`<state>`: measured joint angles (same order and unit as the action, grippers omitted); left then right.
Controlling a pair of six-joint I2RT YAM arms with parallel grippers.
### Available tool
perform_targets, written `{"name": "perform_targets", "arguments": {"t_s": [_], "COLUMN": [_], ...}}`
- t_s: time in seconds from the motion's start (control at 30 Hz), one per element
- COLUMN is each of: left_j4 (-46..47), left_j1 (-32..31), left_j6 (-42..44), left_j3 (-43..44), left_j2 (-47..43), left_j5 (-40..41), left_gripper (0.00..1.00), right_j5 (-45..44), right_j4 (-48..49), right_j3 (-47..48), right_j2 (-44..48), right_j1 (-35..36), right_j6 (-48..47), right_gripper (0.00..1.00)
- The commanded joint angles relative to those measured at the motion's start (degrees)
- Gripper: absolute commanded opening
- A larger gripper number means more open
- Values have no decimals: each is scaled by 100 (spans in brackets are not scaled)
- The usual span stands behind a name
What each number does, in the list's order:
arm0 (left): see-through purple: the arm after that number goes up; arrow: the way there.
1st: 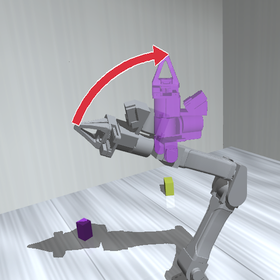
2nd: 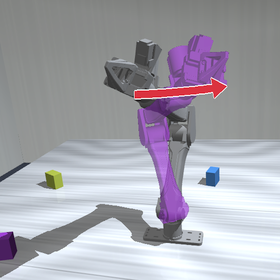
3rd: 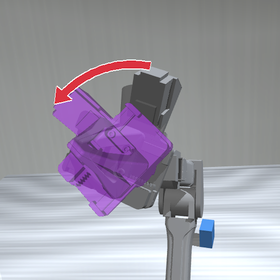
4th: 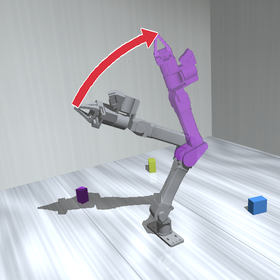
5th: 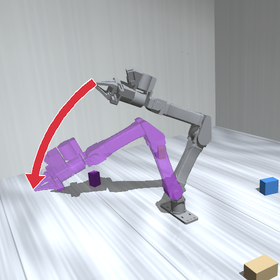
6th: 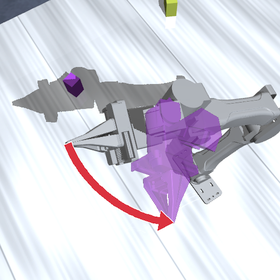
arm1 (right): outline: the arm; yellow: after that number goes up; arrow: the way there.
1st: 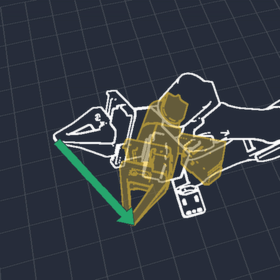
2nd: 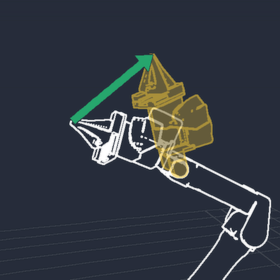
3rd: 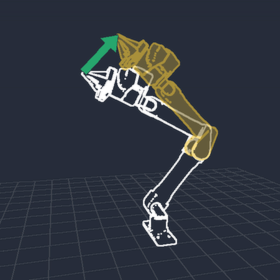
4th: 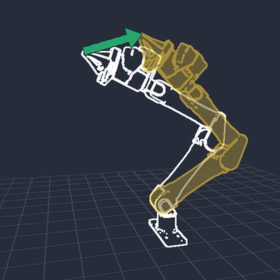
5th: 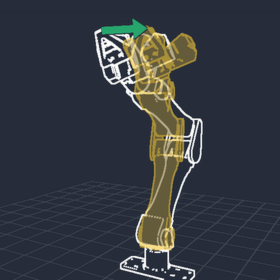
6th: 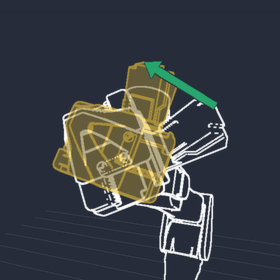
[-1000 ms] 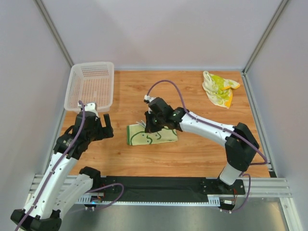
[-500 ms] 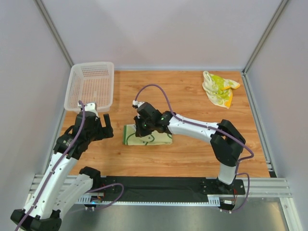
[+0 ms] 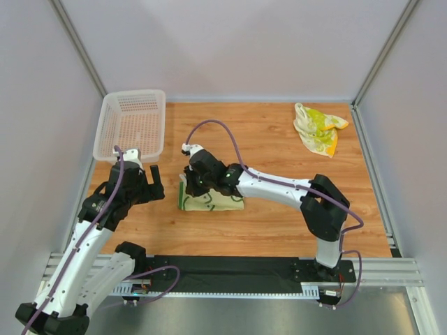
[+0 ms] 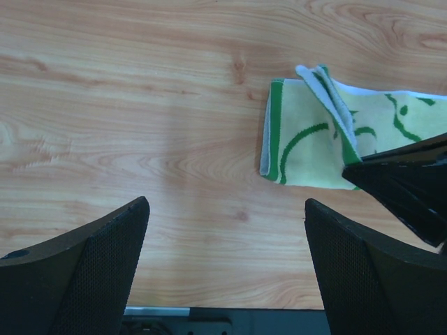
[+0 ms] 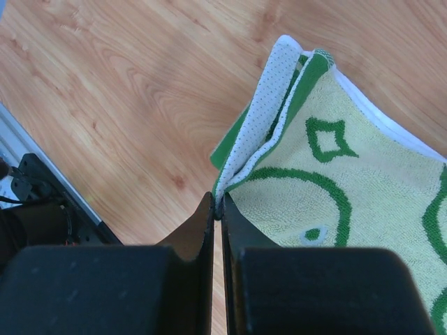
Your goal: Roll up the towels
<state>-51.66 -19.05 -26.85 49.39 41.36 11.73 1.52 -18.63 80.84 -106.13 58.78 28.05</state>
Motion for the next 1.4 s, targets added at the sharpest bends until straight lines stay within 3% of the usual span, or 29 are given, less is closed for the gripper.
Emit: {"name": "perform_targets", "arguments": {"t_s": [0.0,0.27,0.3,0.33,0.4,0.43,0.53,0.63,0.8,1.0,1.1,1.37], "left_j4": [-11,-28,-37,-29,-28,-37,-46,-37,-116,-116,-46,761], "left_j1": [-11,-11,-11,-11,-11,-11,-11,-11,-11,-11,-186,-688], "left_j6": [31,31,22,22,13,13,5,5,-31,-13,-92,-593], "left_j3": [124,133,133,124,133,124,133,133,150,168,168,18], "left_j2": [-14,21,30,21,21,30,38,65,188,451,688,1847], "left_j5": [67,93,93,93,102,102,119,119,190,49,14,-117], "left_gripper": [99,99,99,99,99,99,100,99,99,98,97,94], "right_j5": [6,-46,-38,-12,24,59,112,33,-29,322,542,841], "right_j4": [421,396,335,308,308,316,308,168,-157,-386,-536,-721], "right_j3": [213,336,354,371,354,345,327,275,-278,-1789,-2317,-2897], "right_j2": [-434,-1111,-1173,-1208,-1226,-1200,-902,-358,837,2411,2650,2167], "right_j1": [159,256,256,256,256,256,256,248,37,-1306,-2219,-2749], "right_j6": [-116,-89,-107,-116,-133,-142,-195,-300,-283,7,77,165], "right_gripper": [0,4,9,27,41,54,67,72,77,75,72,64]}}
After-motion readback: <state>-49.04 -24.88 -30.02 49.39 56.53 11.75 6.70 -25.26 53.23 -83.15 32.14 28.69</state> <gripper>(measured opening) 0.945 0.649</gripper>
